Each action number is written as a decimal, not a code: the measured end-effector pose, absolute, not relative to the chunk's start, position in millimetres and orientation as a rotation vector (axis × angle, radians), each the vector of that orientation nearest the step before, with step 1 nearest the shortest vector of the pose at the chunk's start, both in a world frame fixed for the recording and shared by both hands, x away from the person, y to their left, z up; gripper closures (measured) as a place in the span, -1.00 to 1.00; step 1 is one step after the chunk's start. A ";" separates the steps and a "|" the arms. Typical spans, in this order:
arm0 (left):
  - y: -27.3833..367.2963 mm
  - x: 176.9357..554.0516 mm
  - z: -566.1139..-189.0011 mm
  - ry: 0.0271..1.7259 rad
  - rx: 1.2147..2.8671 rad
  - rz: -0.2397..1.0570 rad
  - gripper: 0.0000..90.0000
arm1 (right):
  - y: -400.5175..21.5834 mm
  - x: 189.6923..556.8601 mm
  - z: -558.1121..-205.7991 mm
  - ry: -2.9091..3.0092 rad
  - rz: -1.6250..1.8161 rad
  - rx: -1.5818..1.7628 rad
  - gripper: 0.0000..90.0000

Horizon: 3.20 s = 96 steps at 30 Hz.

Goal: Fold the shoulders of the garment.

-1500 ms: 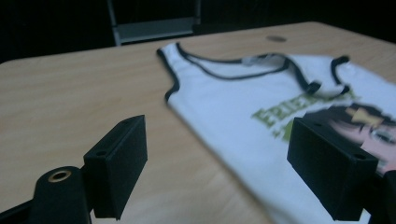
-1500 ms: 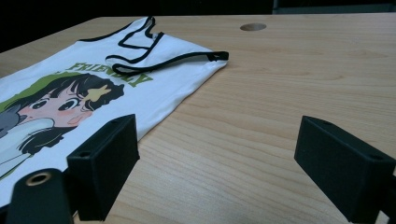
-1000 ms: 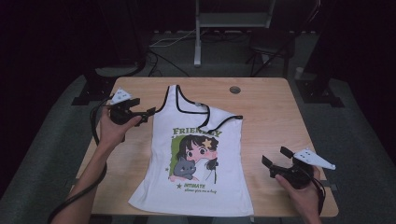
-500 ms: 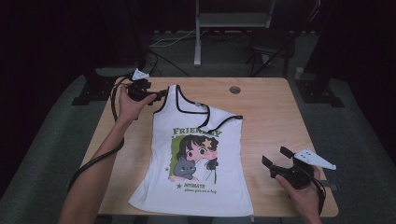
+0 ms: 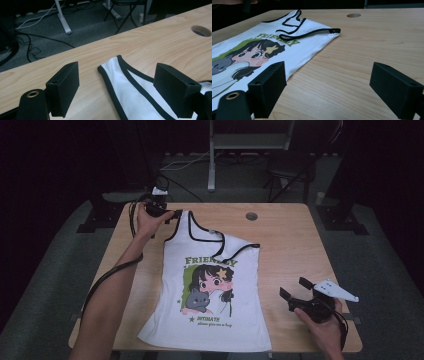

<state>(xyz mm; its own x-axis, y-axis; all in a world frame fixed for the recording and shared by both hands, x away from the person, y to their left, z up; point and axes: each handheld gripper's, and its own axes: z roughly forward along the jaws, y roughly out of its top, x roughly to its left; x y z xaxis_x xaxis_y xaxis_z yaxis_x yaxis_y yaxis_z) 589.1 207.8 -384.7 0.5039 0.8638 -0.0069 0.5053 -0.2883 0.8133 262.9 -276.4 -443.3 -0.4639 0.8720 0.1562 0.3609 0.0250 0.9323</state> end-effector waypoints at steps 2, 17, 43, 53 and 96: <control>205.9 595.8 -389.5 1.140 1.961 0.563 -0.41 | -276.4 263.0 -443.3 1.842 1.443 1.251 -0.71; 197.6 620.6 -420.5 1.144 1.997 0.564 -0.08 | -275.6 262.9 -443.1 1.853 1.444 1.239 -0.71; 182.5 627.1 -436.3 1.056 2.106 0.575 0.87 | -272.1 262.8 -443.0 1.882 1.437 1.217 -0.71; 185.2 615.5 -413.6 1.037 1.998 0.536 0.91 | -272.5 262.5 -443.1 1.881 1.442 1.209 -0.71; 168.6 444.1 -383.8 0.561 2.068 0.630 0.88 | -273.8 261.2 -442.9 1.878 1.433 1.192 -0.71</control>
